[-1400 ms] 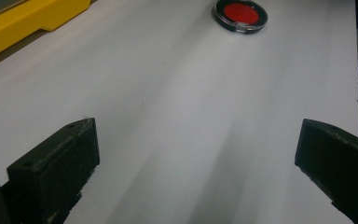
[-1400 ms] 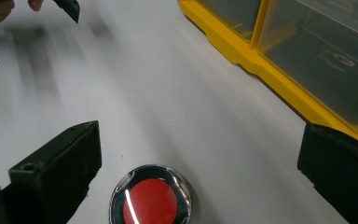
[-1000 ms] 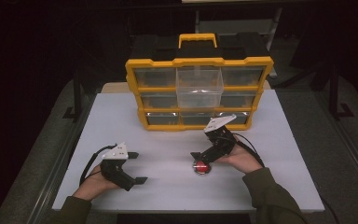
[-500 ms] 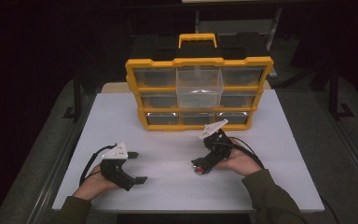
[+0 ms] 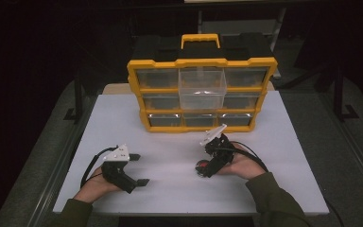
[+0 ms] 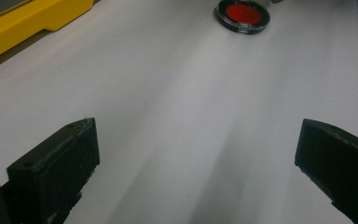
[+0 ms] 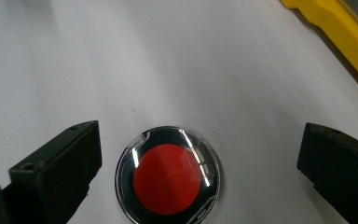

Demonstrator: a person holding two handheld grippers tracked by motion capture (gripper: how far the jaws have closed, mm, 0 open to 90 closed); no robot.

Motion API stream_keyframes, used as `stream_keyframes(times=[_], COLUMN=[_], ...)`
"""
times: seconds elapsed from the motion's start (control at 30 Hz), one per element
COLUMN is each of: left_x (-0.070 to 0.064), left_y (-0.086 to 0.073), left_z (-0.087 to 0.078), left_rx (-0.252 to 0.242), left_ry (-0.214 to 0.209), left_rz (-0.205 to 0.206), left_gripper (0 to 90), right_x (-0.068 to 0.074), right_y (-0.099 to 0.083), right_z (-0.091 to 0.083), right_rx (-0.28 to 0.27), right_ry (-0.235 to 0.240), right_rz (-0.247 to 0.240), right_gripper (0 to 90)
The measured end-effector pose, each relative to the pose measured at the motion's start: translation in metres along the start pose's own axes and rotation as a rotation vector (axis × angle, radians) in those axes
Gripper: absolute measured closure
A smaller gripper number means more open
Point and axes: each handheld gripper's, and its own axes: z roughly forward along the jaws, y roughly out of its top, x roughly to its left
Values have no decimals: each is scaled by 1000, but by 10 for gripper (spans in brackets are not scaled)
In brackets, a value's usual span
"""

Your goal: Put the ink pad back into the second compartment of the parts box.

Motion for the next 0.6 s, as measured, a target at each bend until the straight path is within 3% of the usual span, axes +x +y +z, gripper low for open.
stream_keyframes(times=[0.6], left_x=[2], left_y=[-1], left_z=[-2], left_rx=[-4], left_ry=[7], left_rz=[-9], left_gripper=[0], right_x=[6], right_y=[-4], right_z=[10], right_rx=[47], right_ry=[30], right_rz=[-40], right_gripper=[33])
